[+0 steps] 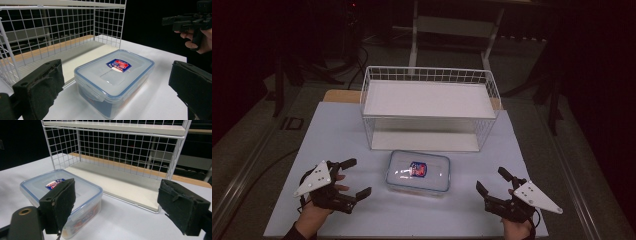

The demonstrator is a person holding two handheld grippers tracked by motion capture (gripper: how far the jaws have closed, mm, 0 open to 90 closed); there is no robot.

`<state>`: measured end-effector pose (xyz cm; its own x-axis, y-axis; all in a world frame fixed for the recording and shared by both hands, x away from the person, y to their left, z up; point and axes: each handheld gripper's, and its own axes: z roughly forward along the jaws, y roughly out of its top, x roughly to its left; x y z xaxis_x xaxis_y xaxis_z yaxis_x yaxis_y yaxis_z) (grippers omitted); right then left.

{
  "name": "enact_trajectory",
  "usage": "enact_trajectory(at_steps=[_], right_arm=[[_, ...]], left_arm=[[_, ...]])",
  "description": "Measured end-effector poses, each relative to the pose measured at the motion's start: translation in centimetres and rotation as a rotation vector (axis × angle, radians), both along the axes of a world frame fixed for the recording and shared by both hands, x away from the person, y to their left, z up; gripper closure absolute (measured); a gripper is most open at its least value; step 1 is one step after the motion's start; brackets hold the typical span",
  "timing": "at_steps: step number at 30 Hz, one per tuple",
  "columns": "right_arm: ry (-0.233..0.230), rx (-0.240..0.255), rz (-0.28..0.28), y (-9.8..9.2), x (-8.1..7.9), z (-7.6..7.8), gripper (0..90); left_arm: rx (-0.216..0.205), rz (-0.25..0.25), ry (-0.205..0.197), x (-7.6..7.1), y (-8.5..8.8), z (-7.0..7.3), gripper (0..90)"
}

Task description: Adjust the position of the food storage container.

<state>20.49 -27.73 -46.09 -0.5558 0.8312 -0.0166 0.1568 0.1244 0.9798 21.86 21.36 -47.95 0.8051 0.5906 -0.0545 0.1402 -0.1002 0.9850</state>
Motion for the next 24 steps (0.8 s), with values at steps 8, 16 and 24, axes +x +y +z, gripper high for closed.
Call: enact_trajectory(at_steps=[8, 16, 24], right_arm=[[-0.009, -0.017, 0.045, 0.9, -0.2, 0.4, 13.8], [0.031, 0.018, 0.113, 2.2, 0.3, 1.6, 13.6], [0.083, -0.007, 0.218, 4.5, 1.0, 2.2, 24.1]], left_arm=[[-0.014, 0.004, -0.002, 0.0, 0.1, 0.1, 0.0], [-0.013, 0.008, -0.008, 0.1, 0.2, 0.2, 0.0], [-0.012, 0.01, -0.009, 0.0, 0.3, 0.2, 0.0]])
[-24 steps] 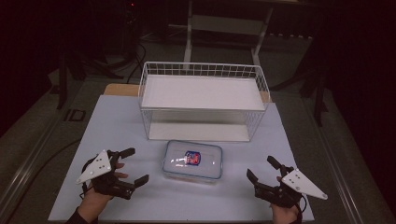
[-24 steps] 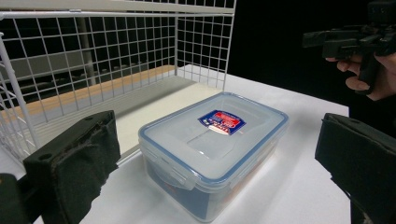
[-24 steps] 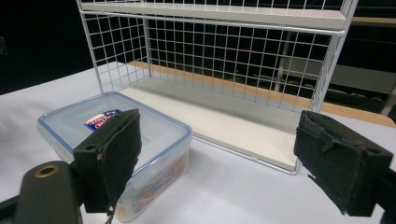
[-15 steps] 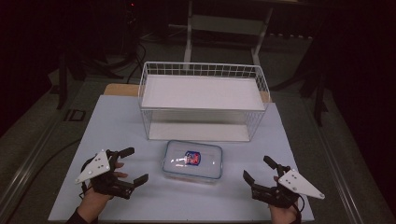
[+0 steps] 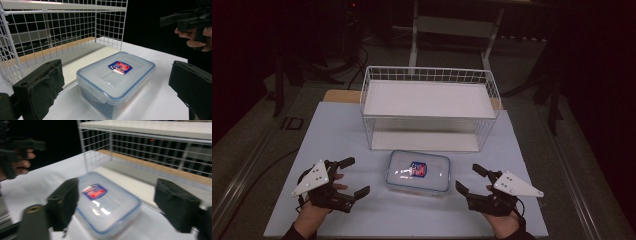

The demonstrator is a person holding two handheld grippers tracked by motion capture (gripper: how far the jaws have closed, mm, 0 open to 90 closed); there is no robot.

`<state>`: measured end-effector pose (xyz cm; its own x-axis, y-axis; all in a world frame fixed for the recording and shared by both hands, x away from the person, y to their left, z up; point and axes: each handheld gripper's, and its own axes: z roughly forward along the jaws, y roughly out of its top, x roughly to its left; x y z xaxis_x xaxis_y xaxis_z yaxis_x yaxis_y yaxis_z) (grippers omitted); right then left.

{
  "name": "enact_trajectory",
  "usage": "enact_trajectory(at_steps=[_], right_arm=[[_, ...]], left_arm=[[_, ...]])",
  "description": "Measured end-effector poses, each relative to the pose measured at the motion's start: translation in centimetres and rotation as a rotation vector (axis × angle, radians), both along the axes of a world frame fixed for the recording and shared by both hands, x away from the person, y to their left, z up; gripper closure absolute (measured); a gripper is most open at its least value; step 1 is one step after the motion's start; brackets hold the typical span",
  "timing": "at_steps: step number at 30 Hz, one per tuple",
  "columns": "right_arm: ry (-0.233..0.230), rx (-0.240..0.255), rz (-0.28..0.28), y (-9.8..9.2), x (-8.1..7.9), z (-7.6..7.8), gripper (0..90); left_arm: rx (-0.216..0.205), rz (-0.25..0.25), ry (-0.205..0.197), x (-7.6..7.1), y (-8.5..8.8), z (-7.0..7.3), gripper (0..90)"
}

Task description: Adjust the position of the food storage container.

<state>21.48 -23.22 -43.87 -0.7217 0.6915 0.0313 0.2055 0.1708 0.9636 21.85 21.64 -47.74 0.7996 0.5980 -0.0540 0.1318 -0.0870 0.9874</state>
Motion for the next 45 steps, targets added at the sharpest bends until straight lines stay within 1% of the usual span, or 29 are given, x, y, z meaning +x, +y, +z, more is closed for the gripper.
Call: enact_trajectory(at_steps=[1, 2, 3, 4, 5, 7, 9, 10, 11, 12, 13, 14, 15, 16, 17, 18, 21, 24, 26, 29, 32, 33, 35, 41, 45], right_arm=[[0.008, -0.009, 0.01, 0.4, 0.1, -0.1, 28.0], [0.019, -0.015, 0.026, 0.8, 0.2, -0.2, 33.8], [0.031, -0.032, 0.047, 1.2, 0.3, -0.4, 37.5], [0.038, -0.045, 0.055, 1.5, 0.3, -0.6, 39.7], [0.059, -0.049, 0.075, 2.0, 0.4, -0.9, 45.2], [0.09, -0.056, 0.114, 2.8, 0.6, -1.5, 50.2], [0.126, -0.061, 0.138, 3.5, 0.6, -2.4, 55.8], [0.134, -0.063, 0.144, 3.8, 0.6, -2.8, 58.6], [0.148, -0.077, 0.159, 4.1, 0.6, -3.2, 62.6], [0.162, -0.086, 0.173, 4.3, 0.6, -3.6, 64.1], [0.173, -0.096, 0.183, 4.6, 0.6, -4.0, 67.9], [0.199, -0.128, 0.208, 5.2, 0.6, -4.8, 73.4], [0.199, -0.128, 0.208, 5.2, 0.6, -4.8, 73.4], [0.205, -0.158, 0.222, 5.6, 0.6, -5.3, 78.4], [0.205, -0.158, 0.222, 5.6, 0.6, -5.3, 78.4], [0.207, -0.18, 0.225, 5.9, 0.6, -5.6, 81.3], [0.231, -0.216, 0.243, 6.3, 0.7, -6.3, 89.3], [0.257, -0.238, 0.247, 6.5, 1.0, -6.9, 89.9], [0.274, -0.244, 0.247, 6.5, 1.2, -7.2, 89.9], [0.288, -0.263, 0.239, 6.6, 1.4, -7.5, 89.9], [0.297, -0.27, 0.221, 6.4, 1.8, -7.7, 90.0], [0.3, -0.266, 0.225, 6.4, 1.9, -7.7, 90.0], [0.289, -0.284, 0.214, 6.4, 1.8, -7.6, 90.0], [0.298, -0.27, 0.201, 6.1, 2.1, -7.6, 90.0], [0.3, -0.263, 0.173, 5.5, 2.5, -7.5, 90.0]], left_arm=[[0.003, -0.001, 0.002, 0.0, 0.0, 0.0, 0.0], [0.006, -0.005, 0.002, 0.1, 0.0, 0.0, 0.0], [0.008, -0.006, 0.001, 0.1, 0.0, 0.0, 0.0], [0.006, -0.008, 0.004, 0.1, 0.0, -0.1, 0.0], [0.005, -0.012, 0.005, 0.1, 0.0, -0.1, 0.0], [0.004, -0.012, 0.007, 0.1, 0.0, -0.1, 0.0], [0.003, -0.009, 0.008, 0.1, 0.0, -0.1, 0.0], [0.001, -0.008, 0.007, 0.1, 0.0, -0.1, 0.0], [0.002, -0.006, 0.007, 0.1, 0.0, -0.1, 0.0], [0.001, -0.007, 0.008, 0.2, 0.0, -0.1, 0.0], [0.0, -0.009, 0.009, 0.2, 0.0, -0.1, 0.0], [0.001, -0.011, 0.011, 0.1, 0.0, -0.2, 0.0], [0.004, -0.013, 0.011, 0.1, 0.0, -0.2, 0.0], [0.006, -0.014, 0.011, 0.1, -0.1, -0.1, 0.0], [0.009, -0.015, 0.009, 0.1, -0.1, -0.1, 0.0], [0.011, -0.016, 0.009, 0.1, -0.1, -0.1, 0.0], [0.014, -0.016, 0.009, 0.1, -0.1, -0.2, 0.0], [0.016, -0.018, 0.01, 0.2, -0.1, -0.2, 0.0], [0.017, -0.019, 0.014, 0.2, -0.1, -0.2, 0.0], [0.02, -0.022, 0.017, 0.2, -0.1, -0.3, 0.0], [0.023, -0.024, 0.018, 0.2, -0.1, -0.3, 0.0], [0.024, -0.024, 0.019, 0.2, -0.1, -0.3, 0.0], [0.026, -0.025, 0.019, 0.2, -0.2, -0.4, 0.0], [0.027, -0.028, 0.018, 0.2, -0.2, -0.4, 0.0], [0.026, -0.028, 0.018, 0.2, -0.2, -0.4, 0.0]])
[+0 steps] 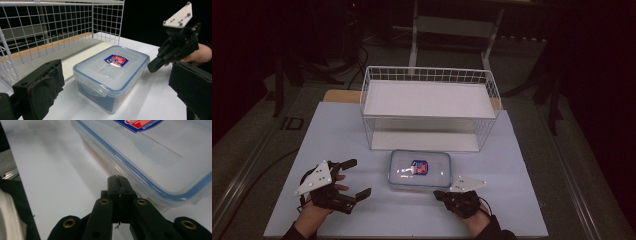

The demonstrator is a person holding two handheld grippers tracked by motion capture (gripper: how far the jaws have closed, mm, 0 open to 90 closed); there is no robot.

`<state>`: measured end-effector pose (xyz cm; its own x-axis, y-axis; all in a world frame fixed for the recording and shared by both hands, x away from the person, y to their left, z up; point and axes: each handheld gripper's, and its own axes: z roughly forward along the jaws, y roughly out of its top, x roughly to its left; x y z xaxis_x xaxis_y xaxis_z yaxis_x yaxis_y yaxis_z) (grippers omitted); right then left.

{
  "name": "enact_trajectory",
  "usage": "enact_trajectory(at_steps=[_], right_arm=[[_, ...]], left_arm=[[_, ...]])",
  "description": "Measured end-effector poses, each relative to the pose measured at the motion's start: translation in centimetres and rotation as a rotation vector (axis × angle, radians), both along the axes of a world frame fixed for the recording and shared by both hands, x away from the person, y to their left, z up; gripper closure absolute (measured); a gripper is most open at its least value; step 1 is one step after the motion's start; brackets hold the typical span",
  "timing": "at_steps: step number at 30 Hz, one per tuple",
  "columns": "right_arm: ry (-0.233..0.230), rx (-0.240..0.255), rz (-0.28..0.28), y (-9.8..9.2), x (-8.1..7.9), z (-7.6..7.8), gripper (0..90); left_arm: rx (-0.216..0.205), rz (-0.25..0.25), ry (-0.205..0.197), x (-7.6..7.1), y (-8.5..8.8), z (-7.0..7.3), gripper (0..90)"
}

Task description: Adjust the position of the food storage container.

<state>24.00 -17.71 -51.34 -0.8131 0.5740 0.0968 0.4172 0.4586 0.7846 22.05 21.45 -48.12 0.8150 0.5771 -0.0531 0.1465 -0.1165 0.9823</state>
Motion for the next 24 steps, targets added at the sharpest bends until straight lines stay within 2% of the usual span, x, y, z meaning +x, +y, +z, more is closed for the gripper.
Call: enact_trajectory(at_steps=[5, 15, 19, 21, 23, 24], right_arm=[[0.013, 0.009, -0.019, -0.4, 0.4, 0.1, 90.0], [0.004, 0.007, -0.034, -0.6, 0.7, 0.0, 90.0], [0.008, 0.026, -0.039, -0.7, 0.7, 0.2, 90.0], [-0.003, 0.056, -0.023, -0.7, 0.5, 0.5, 89.3], [-0.045, 0.084, -0.001, -0.8, 0.1, 1.4, 82.0], [-0.045, 0.084, -0.001, -0.8, 0.1, 1.4, 82.0]], left_arm=[[0.002, -0.003, 0.002, 0.0, -0.1, 0.0, 0.0], [0.008, -0.008, 0.006, 0.0, -0.1, -0.1, 0.0], [0.011, -0.008, 0.006, 0.0, -0.1, -0.1, 0.0], [0.013, -0.008, 0.007, 0.0, -0.2, -0.1, 0.0], [0.013, -0.006, 0.011, 0.0, -0.2, -0.1, 0.0], [0.013, -0.006, 0.013, 0.0, -0.2, -0.1, 0.0]])
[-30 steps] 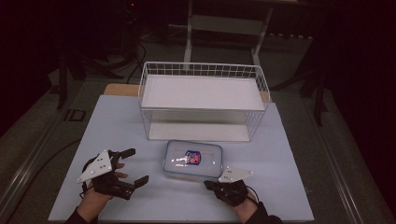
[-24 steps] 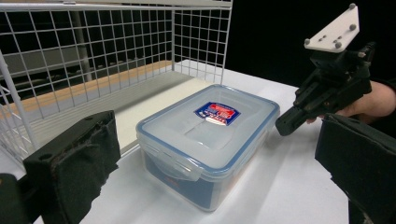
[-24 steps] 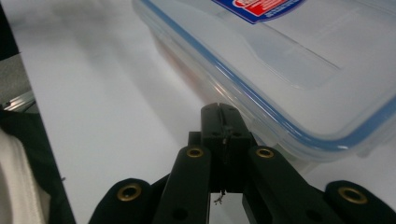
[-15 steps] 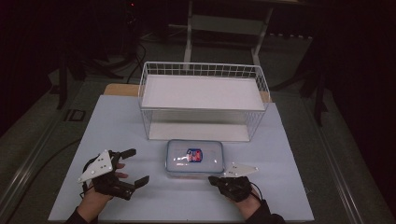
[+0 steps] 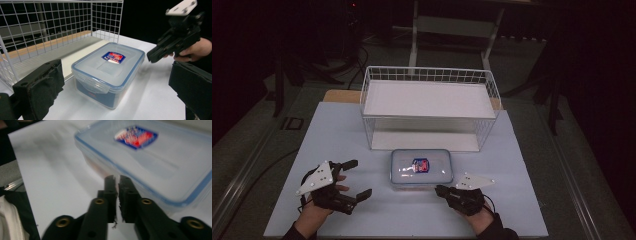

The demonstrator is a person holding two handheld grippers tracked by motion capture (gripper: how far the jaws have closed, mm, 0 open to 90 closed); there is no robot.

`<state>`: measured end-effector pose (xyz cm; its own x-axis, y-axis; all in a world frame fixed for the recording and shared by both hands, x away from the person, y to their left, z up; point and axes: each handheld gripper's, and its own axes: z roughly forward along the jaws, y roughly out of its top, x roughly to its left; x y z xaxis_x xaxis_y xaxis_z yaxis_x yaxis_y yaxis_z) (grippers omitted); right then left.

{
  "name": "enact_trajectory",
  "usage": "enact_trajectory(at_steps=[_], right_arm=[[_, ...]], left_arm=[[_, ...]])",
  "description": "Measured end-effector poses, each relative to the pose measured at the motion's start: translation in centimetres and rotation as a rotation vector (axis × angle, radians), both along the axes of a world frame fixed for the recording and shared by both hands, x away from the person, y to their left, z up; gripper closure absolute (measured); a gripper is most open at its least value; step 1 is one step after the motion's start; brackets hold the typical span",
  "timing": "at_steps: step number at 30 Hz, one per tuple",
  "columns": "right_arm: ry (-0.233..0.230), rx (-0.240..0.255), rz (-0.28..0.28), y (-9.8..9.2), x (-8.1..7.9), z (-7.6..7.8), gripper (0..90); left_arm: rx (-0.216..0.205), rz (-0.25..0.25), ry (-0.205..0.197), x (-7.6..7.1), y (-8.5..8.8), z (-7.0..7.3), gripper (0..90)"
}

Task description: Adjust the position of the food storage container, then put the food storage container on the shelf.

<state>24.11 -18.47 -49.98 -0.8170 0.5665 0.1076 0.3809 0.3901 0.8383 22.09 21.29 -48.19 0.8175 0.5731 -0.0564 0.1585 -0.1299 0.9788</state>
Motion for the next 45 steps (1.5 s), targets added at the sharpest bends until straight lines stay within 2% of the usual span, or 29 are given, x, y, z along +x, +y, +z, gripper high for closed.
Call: enact_trajectory(at_steps=[4, 7, 11, 13, 15, 17, 19, 21, 23, 26, 30, 32, 33, 36, 38, 41, 43, 45], right_arm=[[-0.046, 0.029, -0.017, -0.6, -0.1, 1.1, 71.4], [-0.055, 0.067, -0.043, -1.2, 0.0, 1.9, 51.3], [-0.12, 0.11, -0.068, -2.0, -0.1, 3.4, 26.7], [-0.137, 0.159, -0.054, -2.4, -0.2, 4.0, 10.4], [-0.171, 0.177, -0.064, -2.7, -0.7, 4.6, 10.6], [-0.224, 0.165, -0.089, -2.9, -1.1, 5.0, 10.6], [-0.254, 0.173, -0.108, -3.3, -1.3, 5.3, 10.7], [-0.281, 0.168, -0.136, -3.6, -1.4, 5.6, 14.6], [-0.277, 0.166, -0.124, -4.0, -1.3, 5.8, 15.8], [-0.298, 0.146, -0.165, -4.4, -1.3, 5.8, 18.3], [-0.225, 0.165, -0.191, -5.2, -0.9, 6.0, 20.6], [-0.22, 0.167, -0.213, -5.4, -0.9, 6.0, 20.5], [-0.227, 0.144, -0.233, -5.5, -0.9, 6.0, 18.2], [-0.229, 0.132, -0.236, -5.5, -0.8, 5.8, 13.5], [-0.238, 0.122, -0.241, -5.4, -0.8, 5.7, 13.7], [-0.29, 0.095, -0.27, -5.2, -0.9, 5.7, 13.6], [-0.306, 0.089, -0.261, -5.1, -1.0, 5.7, 13.3], [-0.336, 0.05, -0.282, -4.7, -1.1, 5.5, 13.2]], left_arm=[[0.006, 0.003, 0.004, 0.0, -0.1, 0.0, 0.0], [0.006, 0.005, 0.006, 0.1, -0.1, 0.0, 0.0], [0.007, 0.009, 0.015, 0.2, -0.2, 0.0, 0.0], [0.006, 0.007, 0.019, 0.2, -0.2, 0.0, 0.0], [0.013, 0.007, 0.026, 0.4, -0.2, -0.1, 0.0], [0.015, 0.013, 0.035, 0.5, -0.3, -0.1, 0.0], [0.017, 0.021, 0.046, 0.7, -0.3, 0.0, 0.0], [0.03, 0.029, 0.056, 0.8, -0.5, 0.1, 0.0], [0.038, 0.034, 0.06, 0.8, -0.7, 0.4, 0.0], [0.046, 0.034, 0.076, 0.8, -0.9, 0.7, 0.0], [0.051, 0.053, 0.117, 0.9, -1.0, 0.8, 0.0], [0.053, 0.071, 0.153, 1.2, -1.1, 0.8, 0.0], [0.049, 0.077, 0.167, 1.2, -1.1, 0.9, 0.0], [0.067, 0.094, 0.209, 1.6, -1.4, 1.1, 0.0], [0.076, 0.1, 0.226, 1.8, -1.6, 1.3, 0.0], [0.108, 0.106, 0.252, 2.5, -2.0, 1.4, 0.0], [0.113, 0.112, 0.285, 3.2, -2.1, 1.3, 0.0], [0.098, 0.111, 0.316, 3.8, -2.3, 1.2, 0.0]])
